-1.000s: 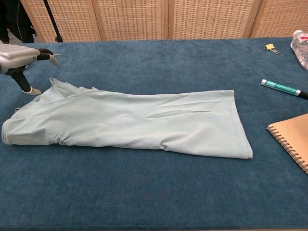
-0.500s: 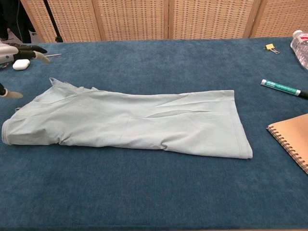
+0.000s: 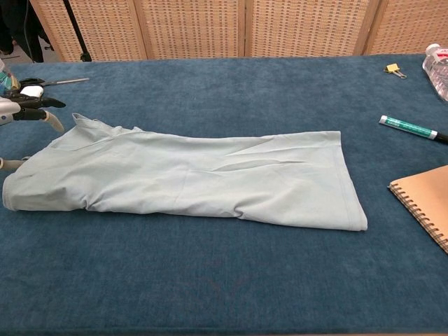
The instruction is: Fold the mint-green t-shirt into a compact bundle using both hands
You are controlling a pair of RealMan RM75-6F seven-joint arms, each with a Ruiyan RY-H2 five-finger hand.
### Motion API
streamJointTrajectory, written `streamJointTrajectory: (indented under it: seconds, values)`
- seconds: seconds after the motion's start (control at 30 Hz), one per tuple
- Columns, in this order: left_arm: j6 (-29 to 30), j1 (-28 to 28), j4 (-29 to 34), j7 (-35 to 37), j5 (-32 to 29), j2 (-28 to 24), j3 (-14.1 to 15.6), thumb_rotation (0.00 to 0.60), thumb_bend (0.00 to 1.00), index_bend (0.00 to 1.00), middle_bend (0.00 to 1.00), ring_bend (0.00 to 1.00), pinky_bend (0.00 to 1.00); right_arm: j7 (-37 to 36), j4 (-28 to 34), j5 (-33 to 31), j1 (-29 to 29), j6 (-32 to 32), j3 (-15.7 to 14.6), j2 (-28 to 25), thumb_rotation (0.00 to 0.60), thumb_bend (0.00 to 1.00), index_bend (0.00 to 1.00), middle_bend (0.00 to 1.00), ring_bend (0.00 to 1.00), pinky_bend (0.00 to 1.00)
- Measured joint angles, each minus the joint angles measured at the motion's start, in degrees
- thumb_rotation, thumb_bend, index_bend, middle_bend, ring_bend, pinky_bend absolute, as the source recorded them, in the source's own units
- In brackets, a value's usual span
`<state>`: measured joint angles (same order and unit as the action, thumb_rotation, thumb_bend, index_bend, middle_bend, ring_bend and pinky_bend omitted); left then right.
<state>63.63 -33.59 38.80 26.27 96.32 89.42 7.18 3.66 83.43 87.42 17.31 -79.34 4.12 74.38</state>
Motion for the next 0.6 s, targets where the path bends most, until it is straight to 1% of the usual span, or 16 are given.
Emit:
streamJointTrajectory:
  seconds: [0.13, 0.23, 0.37, 0.6]
  values:
    - [1.03, 0.37, -4.45, 2.30, 0.61, 2.63, 0.53, 0.600, 0.27, 0.36, 0.00, 0.00, 0.00, 0.14, -0.07, -0.26, -0.09, 0.11, 0.21, 0.11, 0.600, 0.26, 0.00, 0.00, 0.00, 0.00]
    - [1.22, 0.46, -6.89, 3.60, 0.82, 4.00, 0.79, 0.600, 0.27, 0.37, 0.00, 0.00, 0.00, 0.22, -0.10, -0.29, -0.13, 0.22, 0.26, 0.18, 0.600, 0.26, 0.00, 0.00, 0.00, 0.00]
    - [0.98, 0.44, -8.85, 4.60, 0.98, 5.07, 1.14, 0.600, 0.27, 0.41, 0.00, 0.00, 0.00, 0.31, -0.11, -0.36, -0.15, 0.32, 0.36, 0.26, 0.600, 0.26, 0.00, 0.00, 0.00, 0.00]
    - [0.05, 0.11, -11.22, 5.27, 0.73, 6.31, 1.20, 0.600, 0.27, 0.43, 0.00, 0.00, 0.00, 0.56, -0.01, -0.62, -0.25, 0.43, 0.60, 0.39, 0.600, 0.26, 0.00, 0.00, 0.00, 0.00]
